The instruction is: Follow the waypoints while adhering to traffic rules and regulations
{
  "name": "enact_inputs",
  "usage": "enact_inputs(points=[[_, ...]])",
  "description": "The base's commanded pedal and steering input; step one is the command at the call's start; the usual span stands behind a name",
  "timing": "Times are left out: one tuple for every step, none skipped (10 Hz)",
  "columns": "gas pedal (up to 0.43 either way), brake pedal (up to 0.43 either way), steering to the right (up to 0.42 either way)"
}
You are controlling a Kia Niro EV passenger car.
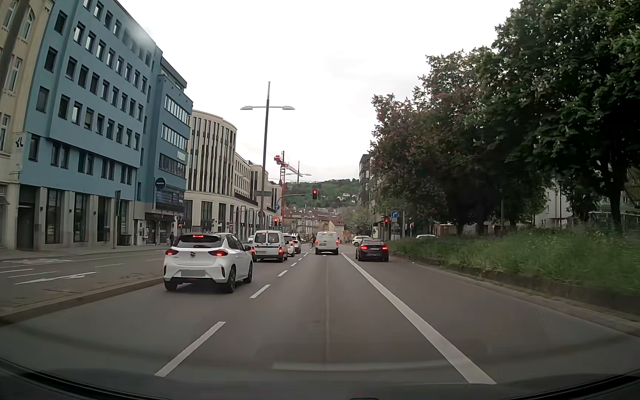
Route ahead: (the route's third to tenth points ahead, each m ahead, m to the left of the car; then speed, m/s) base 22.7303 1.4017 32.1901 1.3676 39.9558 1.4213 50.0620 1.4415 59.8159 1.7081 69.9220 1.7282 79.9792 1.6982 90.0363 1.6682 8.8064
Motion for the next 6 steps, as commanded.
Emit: enact_inputs(points=[[0.000, 0.000, -0.010], [0.000, 0.000, -0.009], [0.000, 0.000, -0.005], [0.000, 0.000, -0.004], [0.000, 0.000, -0.004], [0.000, 0.043, -0.004]])
